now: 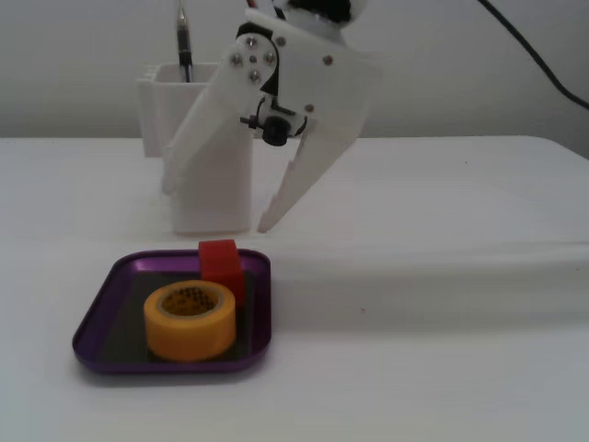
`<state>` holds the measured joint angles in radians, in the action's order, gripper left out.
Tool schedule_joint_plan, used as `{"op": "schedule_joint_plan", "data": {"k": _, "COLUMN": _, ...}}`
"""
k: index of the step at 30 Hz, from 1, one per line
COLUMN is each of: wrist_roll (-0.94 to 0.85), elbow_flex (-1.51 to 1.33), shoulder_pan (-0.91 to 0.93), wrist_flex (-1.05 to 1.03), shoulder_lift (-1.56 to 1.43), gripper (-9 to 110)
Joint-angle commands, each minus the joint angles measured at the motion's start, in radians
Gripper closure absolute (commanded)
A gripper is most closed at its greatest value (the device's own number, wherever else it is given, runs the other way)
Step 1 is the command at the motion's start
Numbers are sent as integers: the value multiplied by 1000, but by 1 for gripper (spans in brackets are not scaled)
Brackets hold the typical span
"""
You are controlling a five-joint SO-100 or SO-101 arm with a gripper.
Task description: Pick up the red cube and place it in the box.
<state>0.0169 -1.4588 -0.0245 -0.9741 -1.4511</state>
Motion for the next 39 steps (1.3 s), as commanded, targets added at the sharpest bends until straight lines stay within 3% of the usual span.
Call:
{"op": "schedule_joint_plan", "data": {"k": 1, "wrist_roll": -3, "elbow_flex": 21, "shoulder_pan": -5, "wrist_flex": -78, "shoulder_lift": -152, "gripper": 75}}
{"op": "schedule_joint_plan", "data": {"k": 12, "wrist_roll": -3, "elbow_flex": -153, "shoulder_pan": -5, "wrist_flex": -275, "shoulder_lift": -698, "gripper": 75}}
{"op": "schedule_joint_plan", "data": {"k": 31, "wrist_roll": 12, "elbow_flex": -1414, "shoulder_pan": 94, "wrist_flex": -41, "shoulder_lift": -1921, "gripper": 75}}
{"op": "schedule_joint_plan", "data": {"k": 39, "wrist_roll": 14, "elbow_flex": -1585, "shoulder_pan": 107, "wrist_flex": -41, "shoulder_lift": -1951, "gripper": 75}}
